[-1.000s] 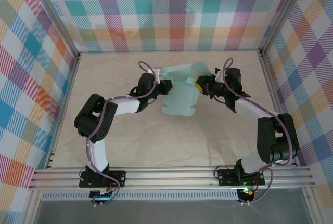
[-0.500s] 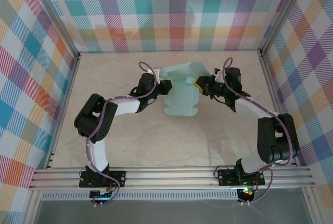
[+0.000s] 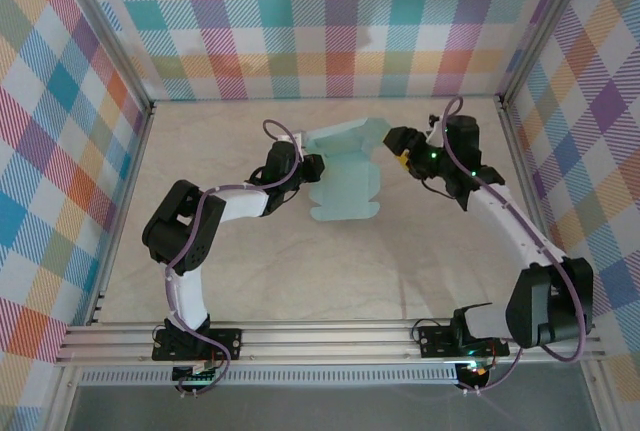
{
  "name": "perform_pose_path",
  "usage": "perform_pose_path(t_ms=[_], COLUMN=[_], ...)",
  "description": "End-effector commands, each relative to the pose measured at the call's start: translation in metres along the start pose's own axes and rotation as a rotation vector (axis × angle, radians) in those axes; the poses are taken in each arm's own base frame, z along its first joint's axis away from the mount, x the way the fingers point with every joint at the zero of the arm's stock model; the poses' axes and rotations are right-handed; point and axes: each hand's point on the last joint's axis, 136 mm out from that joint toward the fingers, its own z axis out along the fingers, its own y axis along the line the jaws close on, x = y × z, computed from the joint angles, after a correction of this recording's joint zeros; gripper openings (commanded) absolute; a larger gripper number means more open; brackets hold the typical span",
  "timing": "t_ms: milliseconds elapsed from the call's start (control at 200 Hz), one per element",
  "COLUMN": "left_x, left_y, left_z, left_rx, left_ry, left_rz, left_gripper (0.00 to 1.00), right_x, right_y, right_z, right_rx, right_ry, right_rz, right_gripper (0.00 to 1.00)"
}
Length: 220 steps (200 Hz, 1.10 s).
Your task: Fold the paper box
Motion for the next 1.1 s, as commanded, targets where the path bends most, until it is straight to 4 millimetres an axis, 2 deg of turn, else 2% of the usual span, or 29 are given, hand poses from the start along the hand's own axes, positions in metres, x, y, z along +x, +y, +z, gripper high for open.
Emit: perform_pose_path(t_ms=[0, 190, 300, 410, 615, 865, 1005, 1095], left_x=[-0.014, -0.021, -0.024, -0.027, -0.034, -0.038, -0.039, -0.039], left_y=[0.016, 0.031, 0.028, 0.023, 0.019, 0.016, 0.013, 0.012], left_z=[-0.003, -0.008, -0.010, -0.013, -0.020, -0.022, -0.024, -0.025], left_rx=[-0.091, -0.179, -0.166, -0.152, -0.143, -0.136, -0.122, -0.115], left_ry=[-0.053, -0.078, -0.089, -0.097, -0.117, -0.122, -0.126, -0.129], left_rz=[0.085, 0.140, 0.135, 0.133, 0.108, 0.089, 0.089, 0.095], left_gripper=[0.00, 0.00, 0.00, 0.00, 0.00, 0.00, 0.00, 0.00], right_x=[-0.002, -0.006, -0.004, 0.000, 0.007, 0.021, 0.026, 0.027], right_y=[0.006, 0.061, 0.082, 0.092, 0.086, 0.071, 0.068, 0.068], right_z=[-0.009, 0.002, 0.021, 0.044, 0.073, 0.088, 0.095, 0.100], right_rx=[0.112, 0.166, 0.181, 0.192, 0.230, 0.266, 0.257, 0.248], right_ry=[-0.005, 0.006, 0.035, 0.083, 0.169, 0.234, 0.260, 0.267], right_rz=[-0.125, -0.322, -0.376, -0.393, -0.325, -0.288, -0.273, -0.266], right_gripper=[0.72, 0.71, 0.69, 0.68, 0.66, 0.53, 0.51, 0.46])
